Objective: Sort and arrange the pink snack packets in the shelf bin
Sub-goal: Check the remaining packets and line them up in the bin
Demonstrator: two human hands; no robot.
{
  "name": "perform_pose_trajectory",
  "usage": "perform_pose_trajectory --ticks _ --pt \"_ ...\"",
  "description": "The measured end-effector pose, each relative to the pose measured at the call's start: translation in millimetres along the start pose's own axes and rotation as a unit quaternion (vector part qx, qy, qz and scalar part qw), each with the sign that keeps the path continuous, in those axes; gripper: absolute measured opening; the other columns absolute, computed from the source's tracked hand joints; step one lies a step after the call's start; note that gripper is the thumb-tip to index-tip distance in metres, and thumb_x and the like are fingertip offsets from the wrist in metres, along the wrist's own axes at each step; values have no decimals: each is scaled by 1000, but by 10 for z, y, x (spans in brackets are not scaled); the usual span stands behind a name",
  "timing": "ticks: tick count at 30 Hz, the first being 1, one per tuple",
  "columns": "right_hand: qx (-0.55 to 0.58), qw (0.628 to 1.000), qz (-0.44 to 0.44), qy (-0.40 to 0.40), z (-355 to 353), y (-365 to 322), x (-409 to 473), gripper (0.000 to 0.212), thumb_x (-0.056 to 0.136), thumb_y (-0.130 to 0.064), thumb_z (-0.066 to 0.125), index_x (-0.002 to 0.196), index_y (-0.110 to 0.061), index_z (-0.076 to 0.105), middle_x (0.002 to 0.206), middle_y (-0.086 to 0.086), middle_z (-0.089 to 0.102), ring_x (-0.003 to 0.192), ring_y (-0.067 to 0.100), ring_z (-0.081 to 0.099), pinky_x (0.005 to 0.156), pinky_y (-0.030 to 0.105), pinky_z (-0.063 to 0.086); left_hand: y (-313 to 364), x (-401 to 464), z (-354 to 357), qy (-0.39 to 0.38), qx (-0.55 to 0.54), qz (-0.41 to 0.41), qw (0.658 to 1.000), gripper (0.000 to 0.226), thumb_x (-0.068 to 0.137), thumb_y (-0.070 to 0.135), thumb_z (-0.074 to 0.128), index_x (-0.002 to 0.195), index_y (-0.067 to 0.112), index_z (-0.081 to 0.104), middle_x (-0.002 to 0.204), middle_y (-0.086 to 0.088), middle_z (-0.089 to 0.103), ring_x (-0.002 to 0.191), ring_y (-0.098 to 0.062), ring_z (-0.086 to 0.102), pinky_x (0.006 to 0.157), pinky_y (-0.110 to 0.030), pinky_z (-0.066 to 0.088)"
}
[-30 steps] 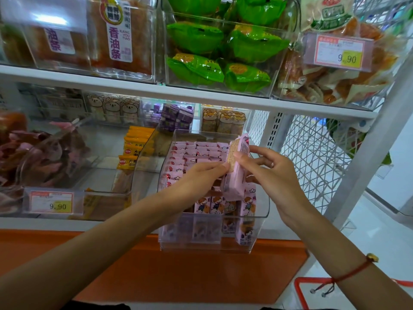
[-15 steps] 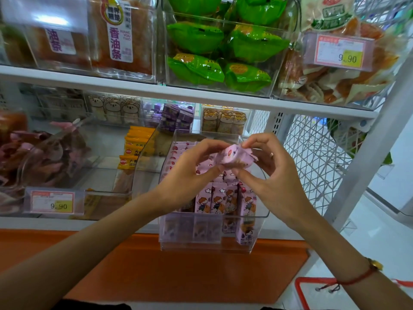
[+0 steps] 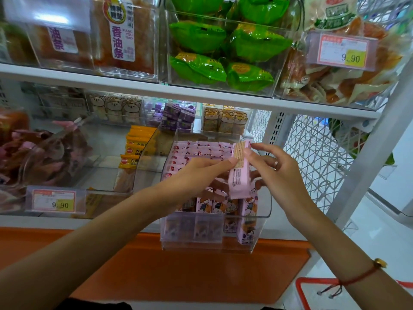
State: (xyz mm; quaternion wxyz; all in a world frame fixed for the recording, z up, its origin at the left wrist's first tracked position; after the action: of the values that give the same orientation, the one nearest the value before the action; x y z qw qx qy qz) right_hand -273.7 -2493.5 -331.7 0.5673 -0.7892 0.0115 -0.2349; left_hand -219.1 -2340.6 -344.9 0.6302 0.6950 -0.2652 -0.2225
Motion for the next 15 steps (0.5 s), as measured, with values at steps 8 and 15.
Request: perform_pose_trajectory --ticks 8,15 --pt "62 997 37 -16 -44 39 57 46 81 -48 59 121 -27 54 91 -8 69 84 7 65 67 23 48 -33 16 33 -23 -71 -26 997 26 99 35 40 98 27 65 88 5 75 79 -5 70 62 -18 53" --pt "103 994 -16 -37 -152 -55 77 40 73 -39 66 111 -26 61 93 -4 74 90 7 68 69 20 53 -1 0 29 53 144 62 986 25 100 25 42 115 27 61 92 19 71 83 0 66 67 -19 55"
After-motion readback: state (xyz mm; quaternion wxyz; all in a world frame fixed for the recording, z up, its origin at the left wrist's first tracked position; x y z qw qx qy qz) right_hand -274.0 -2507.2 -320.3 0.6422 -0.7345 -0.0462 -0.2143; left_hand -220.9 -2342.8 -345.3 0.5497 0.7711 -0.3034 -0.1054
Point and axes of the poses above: each hand's wrist, its own x-axis towards the middle knuckle, its own z-axis out of the palm, y = z × x, the point moved 2 cm from there along x, towards the middle knuckle
